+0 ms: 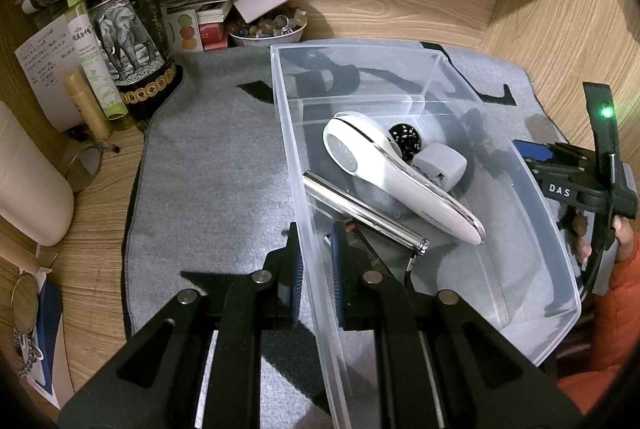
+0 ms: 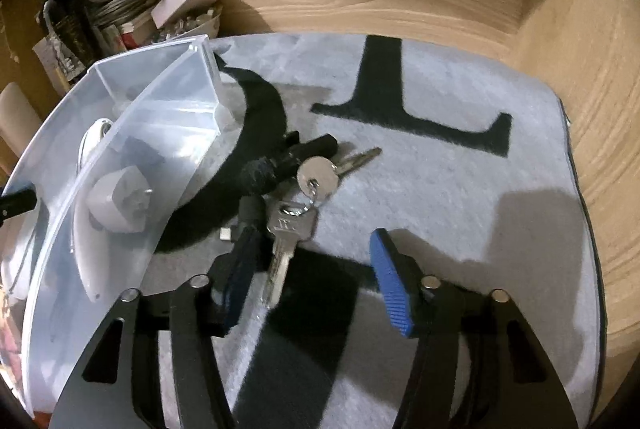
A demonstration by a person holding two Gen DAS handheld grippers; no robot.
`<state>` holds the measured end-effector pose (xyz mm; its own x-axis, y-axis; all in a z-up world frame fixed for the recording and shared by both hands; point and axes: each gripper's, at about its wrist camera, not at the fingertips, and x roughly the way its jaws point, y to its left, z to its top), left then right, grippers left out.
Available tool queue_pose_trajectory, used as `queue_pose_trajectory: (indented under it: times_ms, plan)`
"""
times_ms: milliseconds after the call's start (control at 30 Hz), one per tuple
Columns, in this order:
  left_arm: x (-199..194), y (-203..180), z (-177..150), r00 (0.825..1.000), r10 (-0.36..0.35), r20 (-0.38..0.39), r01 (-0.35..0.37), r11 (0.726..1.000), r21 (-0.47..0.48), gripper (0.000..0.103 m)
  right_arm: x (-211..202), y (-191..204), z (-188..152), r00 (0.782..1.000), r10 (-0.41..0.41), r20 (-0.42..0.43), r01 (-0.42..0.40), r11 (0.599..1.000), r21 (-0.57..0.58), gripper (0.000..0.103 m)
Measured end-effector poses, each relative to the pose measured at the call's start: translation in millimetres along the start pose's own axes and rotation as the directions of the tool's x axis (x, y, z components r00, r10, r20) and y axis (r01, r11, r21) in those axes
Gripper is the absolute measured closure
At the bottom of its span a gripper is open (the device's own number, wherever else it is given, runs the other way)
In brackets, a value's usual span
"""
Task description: Organize rigid objects
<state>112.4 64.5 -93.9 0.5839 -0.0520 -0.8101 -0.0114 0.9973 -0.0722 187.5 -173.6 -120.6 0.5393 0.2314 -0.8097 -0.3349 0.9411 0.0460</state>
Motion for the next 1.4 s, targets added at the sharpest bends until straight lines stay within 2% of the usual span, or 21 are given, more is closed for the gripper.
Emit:
queue_pose_trajectory:
  times_ms: [200,300,533,633,700,833,933,1400]
  plan:
    - [0.1,-0.1,0.1,1.0,-0.001,-0.001,0.001,1.0,-0.002,0.092,5.9,4.9,8.2,1.0,0.0,0.003,0.0,1.0,0.006,0.059]
    - [0.3,0.1,0.1,1.0,-0.001,0.0,0.001,1.0,-0.001,0.092,8.2,2.1,9.6,1.0,-0.021,0.0,0.021,0.999,0.024,0.071]
    - [0.3,1.3,-0.9,1.0,-0.001,0.001,0.001,1.0,-0.001,0.092,6.2,9.2,4.1,1.0,0.001,-0.013,-0.001,1.0,0.0,0.068]
    - [0.3,1.7,-1.2,1.0,-0.001,0.001,0.001,1.0,0.0,0.092,8.5,22.4,1.4,0.998,-0.058,-0.003,0.058,0.996,-0.07,0.068]
    - [0.2,1.6,-1.2,1.0,-0.001,0.001,0.001,1.0,0.0,0.092,9.1,21.4,2.0,0.998,-0.055,-0.002,0.055,0.996,-0.071,0.068]
    - [0.5,1.8,-1.2,1.0,-0.001,0.001,0.001,1.0,0.0,0.092,9.2,15.0,3.7,0.999,-0.046,0.01,0.047,0.998,-0.044,0.079]
    - [0.5,1.9,-1.2,1.0,0.0,0.0,0.0,1.0,0.001,0.092,7.1,16.6,3.1,0.998,-0.056,0.02,0.057,0.997,-0.049,0.08]
    - [-0.2,2.9,-2.2,1.0,0.002,0.0,-0.002,1.0,0.003,0.092,-36.9,25.0,8.7,0.989,-0.035,0.145,0.043,0.998,-0.053,0.081]
